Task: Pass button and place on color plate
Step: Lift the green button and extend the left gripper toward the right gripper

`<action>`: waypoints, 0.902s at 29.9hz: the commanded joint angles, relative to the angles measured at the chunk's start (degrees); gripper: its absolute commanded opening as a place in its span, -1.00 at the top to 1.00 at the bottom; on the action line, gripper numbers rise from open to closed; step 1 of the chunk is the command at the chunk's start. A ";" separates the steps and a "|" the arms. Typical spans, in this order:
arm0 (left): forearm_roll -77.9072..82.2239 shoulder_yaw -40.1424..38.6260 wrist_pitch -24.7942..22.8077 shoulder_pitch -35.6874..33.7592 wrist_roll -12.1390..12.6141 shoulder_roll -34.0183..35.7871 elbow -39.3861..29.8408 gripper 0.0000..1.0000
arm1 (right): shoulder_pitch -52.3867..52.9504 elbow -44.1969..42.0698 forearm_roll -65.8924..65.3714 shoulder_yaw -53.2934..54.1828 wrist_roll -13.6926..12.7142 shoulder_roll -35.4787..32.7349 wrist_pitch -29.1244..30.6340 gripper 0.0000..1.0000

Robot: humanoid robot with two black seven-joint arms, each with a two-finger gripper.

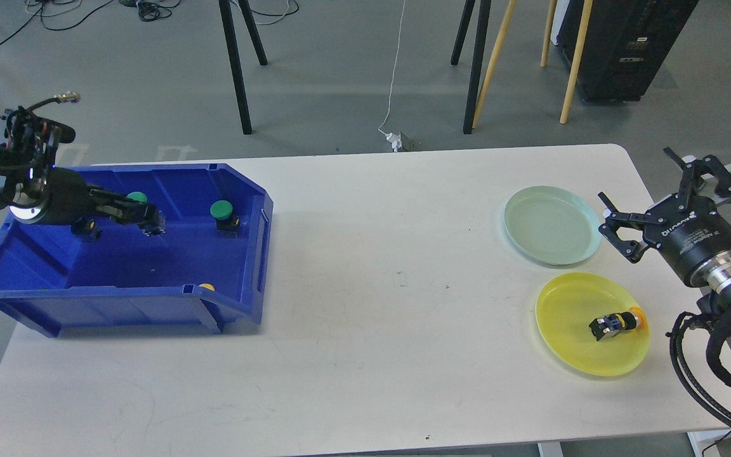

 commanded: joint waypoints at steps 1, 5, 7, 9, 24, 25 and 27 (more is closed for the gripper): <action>-11.44 -4.24 -0.19 -0.44 -0.01 2.96 -9.71 0.87 | 0.62 0.21 -7.00 -0.43 0.41 -1.30 -3.52 -1.00; -25.67 -7.42 -0.19 0.79 -0.01 -4.30 -13.86 0.87 | 3.77 0.21 -20.72 -4.45 0.76 -1.82 -7.32 -1.00; -31.74 -8.38 -0.19 1.58 -0.01 -10.02 -13.16 0.87 | 7.90 0.12 -21.01 -9.89 1.55 -2.52 -7.23 -1.00; -34.49 -9.26 -0.19 1.84 -0.01 -15.30 -11.49 0.86 | 12.47 0.21 -20.83 -16.83 3.21 -2.27 -7.05 -1.00; -35.20 -16.03 -0.19 6.42 -0.01 -34.66 2.66 0.85 | 34.20 -0.75 -16.53 -39.98 9.02 7.49 -2.31 -1.00; -35.20 -16.03 -0.19 6.50 -0.01 -34.66 2.66 0.85 | 34.29 -1.19 -16.44 -39.98 8.94 8.19 -2.31 -1.00; -35.20 -16.03 -0.19 6.50 -0.01 -34.74 2.75 0.85 | 34.29 -1.99 -16.44 -39.98 9.02 9.77 -2.40 -1.00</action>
